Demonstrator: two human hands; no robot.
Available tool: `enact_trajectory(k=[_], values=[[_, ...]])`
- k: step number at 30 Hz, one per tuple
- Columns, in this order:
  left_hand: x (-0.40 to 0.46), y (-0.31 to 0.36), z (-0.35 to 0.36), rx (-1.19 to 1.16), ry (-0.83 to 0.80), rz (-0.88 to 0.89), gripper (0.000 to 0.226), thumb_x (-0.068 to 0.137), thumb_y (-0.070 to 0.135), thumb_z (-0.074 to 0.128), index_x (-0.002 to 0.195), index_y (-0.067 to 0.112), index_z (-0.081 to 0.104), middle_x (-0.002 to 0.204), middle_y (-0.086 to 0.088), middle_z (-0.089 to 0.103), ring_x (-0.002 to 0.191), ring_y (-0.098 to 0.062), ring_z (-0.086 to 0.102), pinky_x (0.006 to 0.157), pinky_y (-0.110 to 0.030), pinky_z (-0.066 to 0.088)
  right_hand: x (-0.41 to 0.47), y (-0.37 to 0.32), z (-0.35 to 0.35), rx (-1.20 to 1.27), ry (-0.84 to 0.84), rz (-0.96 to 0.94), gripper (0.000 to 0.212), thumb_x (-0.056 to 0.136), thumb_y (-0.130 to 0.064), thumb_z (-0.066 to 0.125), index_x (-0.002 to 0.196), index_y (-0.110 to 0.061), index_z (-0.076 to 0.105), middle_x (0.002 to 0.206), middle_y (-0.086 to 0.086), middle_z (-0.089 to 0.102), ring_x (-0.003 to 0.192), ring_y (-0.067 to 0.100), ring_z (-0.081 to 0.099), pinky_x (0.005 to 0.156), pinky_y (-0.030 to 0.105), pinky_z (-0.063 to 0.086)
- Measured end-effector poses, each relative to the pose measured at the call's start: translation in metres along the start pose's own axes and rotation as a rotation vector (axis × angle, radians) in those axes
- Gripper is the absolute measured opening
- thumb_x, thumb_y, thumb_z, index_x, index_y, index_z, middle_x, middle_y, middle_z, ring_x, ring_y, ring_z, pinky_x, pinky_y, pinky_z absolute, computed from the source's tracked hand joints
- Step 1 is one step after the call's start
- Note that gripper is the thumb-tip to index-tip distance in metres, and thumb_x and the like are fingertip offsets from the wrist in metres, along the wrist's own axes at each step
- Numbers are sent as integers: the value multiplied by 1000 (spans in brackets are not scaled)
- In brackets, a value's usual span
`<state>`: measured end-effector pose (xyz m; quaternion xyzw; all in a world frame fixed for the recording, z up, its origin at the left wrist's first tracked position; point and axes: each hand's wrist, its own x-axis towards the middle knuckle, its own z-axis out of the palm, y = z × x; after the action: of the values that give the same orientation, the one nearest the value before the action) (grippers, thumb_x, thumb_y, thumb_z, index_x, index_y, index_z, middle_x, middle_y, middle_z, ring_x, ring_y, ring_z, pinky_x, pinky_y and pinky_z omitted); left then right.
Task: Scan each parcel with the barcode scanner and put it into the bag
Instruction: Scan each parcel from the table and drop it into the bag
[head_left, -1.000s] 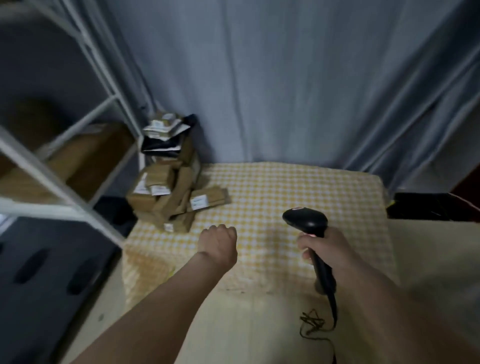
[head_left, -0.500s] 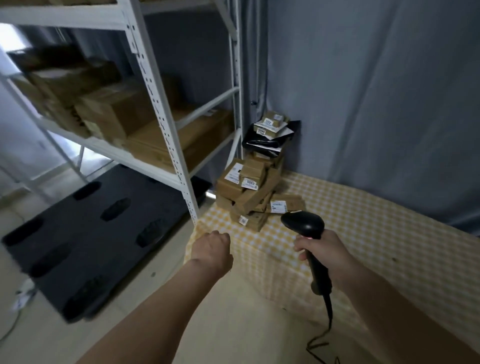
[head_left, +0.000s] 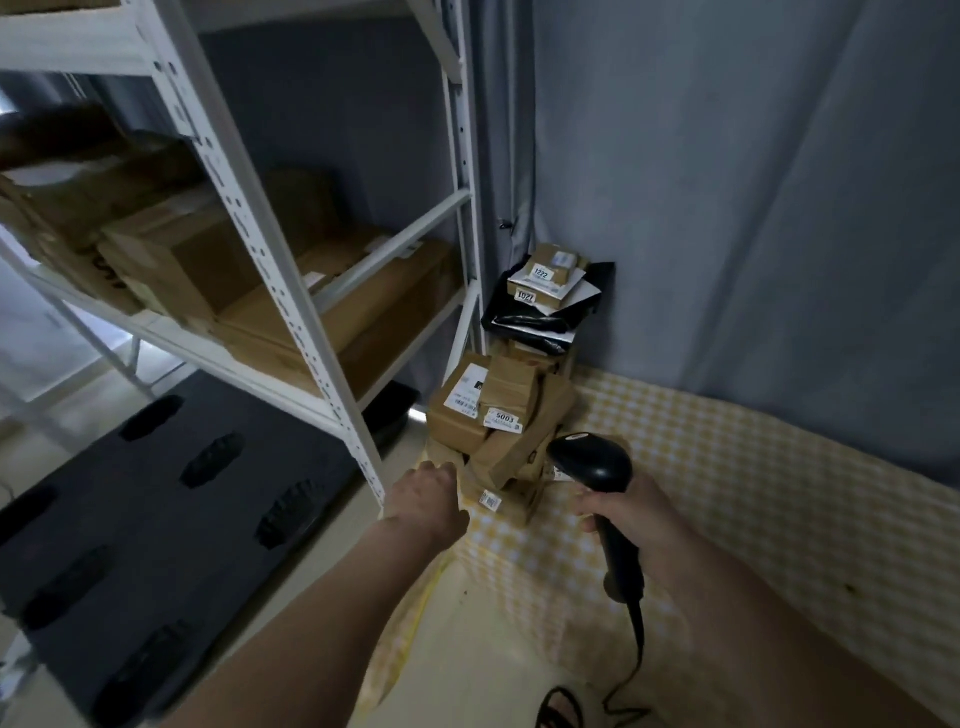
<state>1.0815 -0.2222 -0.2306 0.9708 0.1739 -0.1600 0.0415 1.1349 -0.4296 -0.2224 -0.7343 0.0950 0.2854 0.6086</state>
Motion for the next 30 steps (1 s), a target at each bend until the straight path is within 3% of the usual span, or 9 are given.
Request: enact_trajectory(k=[5,9,15,18,20,23,27,30], values=[[92,20,-9,-83,-31,-24,60,88,39,62,139,17,41,139,-9,44,127,-25,46,100,-36,45,65,-26,-7,65,-22,83,19,77,7,69,95,1,65,80,12,63,62,20,58,57,25,48],[144,29,-5,-78,-85,-53,78,83,41,67,147,17,29,145,-13,35,137,-31,32,112,-39,34,104,-39,-4,115,-5,159,18,76,8,70,92,1,66,73,12,63,62,21,59,58,27,48],[212,51,-8,-98,-120,-182,100,76,51,73,148,20,12,143,-10,27,133,-29,30,104,-43,39,146,-54,-2,164,30,214,22,75,9,70,95,1,66,81,16,66,63,21,62,54,25,51],[248,66,-6,-263,-128,-274,110,75,35,79,152,21,2,149,-11,21,135,-28,28,103,-41,36,163,-53,1,154,54,206,16,75,10,69,88,3,65,71,13,63,58,20,59,50,24,50],[269,78,3,-379,-119,-288,110,74,35,78,152,20,2,149,-13,20,134,-32,30,104,-43,35,173,-51,6,165,102,224,15,74,10,70,86,2,66,68,13,61,57,22,58,51,26,49],[290,91,18,-490,41,-323,92,75,41,66,149,17,16,145,-16,32,129,-34,37,103,-49,37,185,-48,18,246,170,283,12,74,13,68,82,7,62,69,16,58,61,27,55,56,34,45],[310,85,32,-423,-113,-274,136,61,57,80,151,5,-8,154,-19,13,141,-36,22,112,-53,26,199,-45,39,279,235,319,13,75,15,64,81,4,59,69,15,52,66,28,49,60,35,40],[319,71,38,-350,-152,-204,139,63,61,78,149,4,-15,154,-19,15,140,-38,24,111,-53,28,205,-43,55,310,278,328,14,77,15,63,83,4,57,67,14,50,64,26,47,58,32,38]])
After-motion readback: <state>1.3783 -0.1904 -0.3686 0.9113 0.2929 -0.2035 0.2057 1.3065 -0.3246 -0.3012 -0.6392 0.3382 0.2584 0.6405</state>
